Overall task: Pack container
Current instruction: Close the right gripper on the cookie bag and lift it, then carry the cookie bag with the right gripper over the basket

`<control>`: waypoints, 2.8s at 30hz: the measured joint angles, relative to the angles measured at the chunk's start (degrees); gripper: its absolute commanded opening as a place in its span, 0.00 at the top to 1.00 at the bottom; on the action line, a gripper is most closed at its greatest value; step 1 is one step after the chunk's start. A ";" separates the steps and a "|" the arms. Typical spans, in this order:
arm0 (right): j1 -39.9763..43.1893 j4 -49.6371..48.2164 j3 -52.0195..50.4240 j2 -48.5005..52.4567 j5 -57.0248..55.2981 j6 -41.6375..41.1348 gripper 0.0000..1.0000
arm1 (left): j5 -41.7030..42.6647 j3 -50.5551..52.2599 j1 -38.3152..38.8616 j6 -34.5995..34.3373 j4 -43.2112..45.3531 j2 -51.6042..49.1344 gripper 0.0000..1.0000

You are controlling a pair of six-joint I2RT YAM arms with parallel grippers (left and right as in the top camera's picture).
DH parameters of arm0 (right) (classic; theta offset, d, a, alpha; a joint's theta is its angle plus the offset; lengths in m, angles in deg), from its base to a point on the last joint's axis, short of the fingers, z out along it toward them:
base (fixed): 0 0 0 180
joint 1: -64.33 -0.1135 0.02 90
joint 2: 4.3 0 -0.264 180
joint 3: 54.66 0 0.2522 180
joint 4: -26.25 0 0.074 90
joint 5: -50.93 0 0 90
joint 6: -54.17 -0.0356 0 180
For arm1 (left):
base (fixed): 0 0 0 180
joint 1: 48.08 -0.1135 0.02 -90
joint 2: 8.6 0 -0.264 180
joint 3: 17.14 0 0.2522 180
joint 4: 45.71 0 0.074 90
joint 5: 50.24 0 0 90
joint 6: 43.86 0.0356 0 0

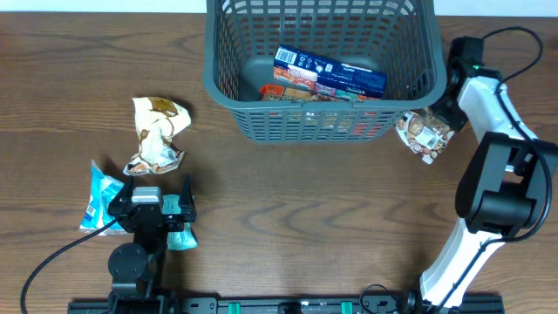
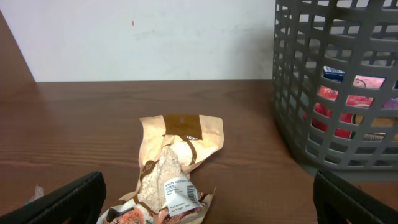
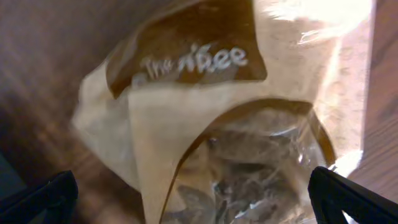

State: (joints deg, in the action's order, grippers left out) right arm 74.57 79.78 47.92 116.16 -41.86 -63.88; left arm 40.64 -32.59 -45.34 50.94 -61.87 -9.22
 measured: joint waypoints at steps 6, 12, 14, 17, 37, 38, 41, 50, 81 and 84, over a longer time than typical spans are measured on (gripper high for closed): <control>0.00 -1.81 -2.32 0.00 -0.07 0.00 0.01 | 0.00 0.00 0.00 0.00 0.00 0.00 0.01; 0.00 -2.03 -2.34 0.00 -0.20 0.02 0.08 | 0.00 0.02 0.00 0.00 0.00 0.00 0.01; 0.00 -2.34 -2.34 0.00 -0.22 0.07 0.21 | 0.00 0.00 0.00 0.00 0.00 0.00 0.01; 0.00 -2.38 -2.36 0.00 -0.17 -0.15 0.35 | 0.00 0.00 0.00 0.00 0.00 0.00 0.01; 0.00 -3.19 -2.38 -0.96 -0.44 -0.24 0.99 | 0.00 0.02 0.00 0.00 0.00 0.00 0.01; 0.00 -3.39 -2.38 -0.96 -0.44 -0.24 0.99 | 0.00 0.00 0.00 0.00 0.00 0.00 0.01; 0.00 -3.67 -2.38 -0.96 -0.44 -0.22 0.99 | 0.00 0.00 0.00 0.00 0.00 0.00 0.01; 0.87 -3.63 0.48 -1.49 -0.11 -0.24 0.99 | 0.00 0.00 0.00 -0.02 0.00 0.00 0.01; 4.22 -7.32 6.54 -32.61 -12.74 17.09 0.99 | 0.00 0.02 0.00 0.00 0.00 0.00 0.01; 2.47 -7.56 9.75 -33.14 -11.52 22.47 0.99 | 0.00 0.02 0.00 0.00 0.00 0.00 0.01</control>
State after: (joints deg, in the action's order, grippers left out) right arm 77.04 72.22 57.66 83.03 -53.38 -41.42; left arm 40.64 -32.57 -45.34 50.94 -61.87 -9.22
